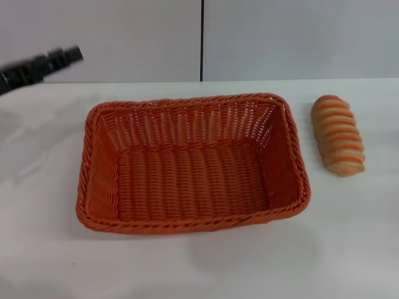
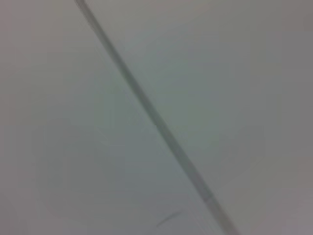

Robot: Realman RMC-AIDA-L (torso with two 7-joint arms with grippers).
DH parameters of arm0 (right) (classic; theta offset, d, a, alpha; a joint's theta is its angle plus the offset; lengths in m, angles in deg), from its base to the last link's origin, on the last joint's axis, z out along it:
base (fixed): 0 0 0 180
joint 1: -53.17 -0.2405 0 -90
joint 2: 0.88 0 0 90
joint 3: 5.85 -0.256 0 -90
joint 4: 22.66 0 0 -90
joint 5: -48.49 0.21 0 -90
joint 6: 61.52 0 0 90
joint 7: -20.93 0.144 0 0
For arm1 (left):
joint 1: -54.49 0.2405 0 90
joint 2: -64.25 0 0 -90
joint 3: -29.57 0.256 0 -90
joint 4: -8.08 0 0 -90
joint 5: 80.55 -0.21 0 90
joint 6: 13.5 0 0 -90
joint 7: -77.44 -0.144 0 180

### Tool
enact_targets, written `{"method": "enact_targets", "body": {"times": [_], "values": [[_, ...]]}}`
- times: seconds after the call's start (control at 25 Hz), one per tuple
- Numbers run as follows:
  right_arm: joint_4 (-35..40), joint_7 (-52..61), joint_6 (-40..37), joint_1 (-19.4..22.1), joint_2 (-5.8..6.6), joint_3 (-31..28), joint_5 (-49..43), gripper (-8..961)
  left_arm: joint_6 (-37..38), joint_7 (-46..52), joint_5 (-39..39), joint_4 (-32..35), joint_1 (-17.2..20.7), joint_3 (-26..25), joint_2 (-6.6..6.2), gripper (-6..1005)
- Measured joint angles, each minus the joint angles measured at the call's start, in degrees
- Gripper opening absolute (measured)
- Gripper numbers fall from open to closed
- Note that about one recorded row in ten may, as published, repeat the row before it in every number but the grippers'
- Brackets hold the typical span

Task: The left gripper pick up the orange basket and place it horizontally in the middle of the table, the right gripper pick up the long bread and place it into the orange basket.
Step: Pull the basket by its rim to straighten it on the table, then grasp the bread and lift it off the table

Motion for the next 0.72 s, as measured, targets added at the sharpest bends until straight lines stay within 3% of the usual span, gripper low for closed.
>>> {"method": "enact_targets", "body": {"times": [0.08, 0.16, 0.28, 0.32, 0.52, 0.68, 0.72], "values": [[5.37, 9.28, -0.34, 0.05, 0.8, 2.79, -5.65, 813, -0.05, -7.02, 6.91, -3.82, 0.41, -0.21, -0.22, 604], [11.38, 19.58, -1.67, 0.03, 1.91, 5.64, -12.56, 813, 0.13, -9.17, 8.47, -4.82, 0.47, -0.28, -0.25, 608], [23.64, 36.91, -7.07, -1.38, 4.44, 10.03, -25.87, 813, 2.56, -16.34, 10.6, -6.59, 0.52, -0.24, 0.11, 613], [23.64, 36.91, -7.07, -1.38, 4.44, 10.03, -25.87, 813, 2.56, -16.34, 10.6, -6.59, 0.52, -0.24, 0.11, 615], [35.21, 50.16, -16.23, -6.88, 6.81, 11.05, -42.42, 814, 3.25, -21.38, 13.37, -11.64, -0.1, -0.16, 0.01, 623], [36.59, 56.1, -19.97, -14.17, 8.69, 14.98, -54.08, 814, 2.97, -22.9, 13.68, -14.17, -0.38, -0.42, 0.08, 675], [36.59, 56.1, -19.97, -14.17, 8.69, 14.98, -54.08, 814, 2.97, -22.9, 13.68, -14.17, -0.38, -0.42, 0.08, 692]]}}
